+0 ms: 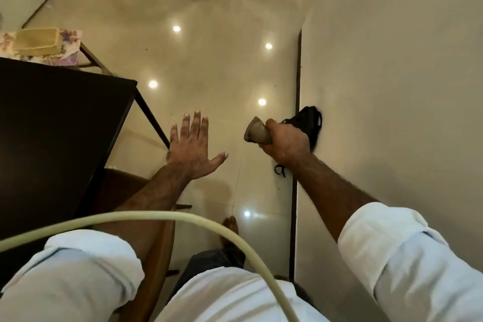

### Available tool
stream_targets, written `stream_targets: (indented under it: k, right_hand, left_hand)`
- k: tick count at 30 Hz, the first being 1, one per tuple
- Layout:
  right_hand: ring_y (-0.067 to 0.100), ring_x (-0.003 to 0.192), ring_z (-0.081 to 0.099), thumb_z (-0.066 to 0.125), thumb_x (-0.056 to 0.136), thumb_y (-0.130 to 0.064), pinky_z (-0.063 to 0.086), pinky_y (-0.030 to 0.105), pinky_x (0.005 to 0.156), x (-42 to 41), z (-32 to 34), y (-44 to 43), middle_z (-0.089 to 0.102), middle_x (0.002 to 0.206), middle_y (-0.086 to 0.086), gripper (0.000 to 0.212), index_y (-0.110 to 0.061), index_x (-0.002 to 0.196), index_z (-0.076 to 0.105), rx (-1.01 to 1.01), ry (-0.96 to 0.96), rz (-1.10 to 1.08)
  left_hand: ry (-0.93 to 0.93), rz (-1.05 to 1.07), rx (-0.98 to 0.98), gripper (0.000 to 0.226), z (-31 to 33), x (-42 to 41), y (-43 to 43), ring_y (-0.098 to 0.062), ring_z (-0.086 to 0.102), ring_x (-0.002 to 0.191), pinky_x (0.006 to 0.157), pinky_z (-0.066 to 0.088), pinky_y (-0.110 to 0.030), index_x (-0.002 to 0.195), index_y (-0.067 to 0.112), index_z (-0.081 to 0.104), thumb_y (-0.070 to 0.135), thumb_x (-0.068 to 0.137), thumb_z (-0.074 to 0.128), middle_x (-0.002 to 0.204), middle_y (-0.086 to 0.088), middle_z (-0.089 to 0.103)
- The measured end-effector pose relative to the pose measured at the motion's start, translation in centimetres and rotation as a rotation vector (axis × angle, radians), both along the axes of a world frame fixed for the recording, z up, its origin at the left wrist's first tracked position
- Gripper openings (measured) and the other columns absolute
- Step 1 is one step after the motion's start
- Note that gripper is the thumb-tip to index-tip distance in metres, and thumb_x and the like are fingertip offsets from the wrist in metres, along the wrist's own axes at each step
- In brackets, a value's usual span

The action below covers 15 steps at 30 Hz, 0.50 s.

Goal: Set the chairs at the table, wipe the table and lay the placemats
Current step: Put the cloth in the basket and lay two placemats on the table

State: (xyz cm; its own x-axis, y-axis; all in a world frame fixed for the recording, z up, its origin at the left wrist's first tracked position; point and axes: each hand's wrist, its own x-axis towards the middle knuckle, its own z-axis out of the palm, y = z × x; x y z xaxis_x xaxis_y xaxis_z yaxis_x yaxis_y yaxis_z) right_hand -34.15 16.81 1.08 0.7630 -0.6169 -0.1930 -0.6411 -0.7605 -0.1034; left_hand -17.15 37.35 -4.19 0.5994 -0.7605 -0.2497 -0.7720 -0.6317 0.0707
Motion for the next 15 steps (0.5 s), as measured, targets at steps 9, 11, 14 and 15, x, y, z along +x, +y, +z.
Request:
stream_targets:
  k: [9, 11, 14, 15]
  right_hand:
    - [0.030, 0.086, 0.069, 0.067, 0.105, -0.035, 0.049, 0.038, 0.067, 19.3, -0.3, -11.9, 0.071, 0.102, 0.002, 0.032, -0.023, 0.132, 0.053, -0.037, -0.004, 0.173]
    - [0.032, 0.086, 0.069, 0.064, 0.106, -0.038, 0.044, 0.037, 0.067, 24.1, -0.8, -14.4, 0.070, 0.100, 0.002, 0.026, -0.021, 0.124, 0.057, -0.022, 0.005, 0.221]
    - [0.034, 0.085, 0.070, 0.061, 0.104, -0.043, 0.042, 0.035, 0.067, 31.8, -2.1, -17.7, 0.063, 0.091, 0.000, 0.023, -0.022, 0.110, 0.060, 0.004, -0.025, 0.288]
    - [0.034, 0.083, 0.068, 0.060, 0.103, -0.046, 0.043, 0.034, 0.068, 33.8, -2.4, -18.4, 0.060, 0.089, -0.002, 0.024, -0.022, 0.107, 0.060, 0.030, -0.044, 0.309]
  left_hand:
    - [0.045, 0.169, 0.048, 0.122, -0.1, 15.5, -9.4, -0.038, -0.022, 0.166, 0.134, -0.004, -0.063, 0.172, 0.011, -0.017, 0.094, 0.091, 0.023, 0.179, -0.012, -0.030]
    - [0.051, 0.219, 0.054, 0.123, -0.6, 19.3, -11.2, -0.038, -0.023, 0.166, 0.134, -0.005, -0.063, 0.172, 0.012, -0.018, 0.094, 0.091, 0.023, 0.178, -0.013, -0.031]
    - [0.048, 0.339, 0.074, 0.124, -1.6, 24.2, -13.0, -0.039, -0.024, 0.166, 0.134, -0.006, -0.063, 0.172, 0.013, -0.019, 0.096, 0.090, 0.022, 0.178, -0.013, -0.032]
    - [0.056, 0.372, 0.081, 0.124, -1.8, 25.3, -13.3, -0.039, -0.025, 0.166, 0.134, -0.006, -0.063, 0.172, 0.013, -0.020, 0.096, 0.089, 0.022, 0.177, -0.013, -0.032]
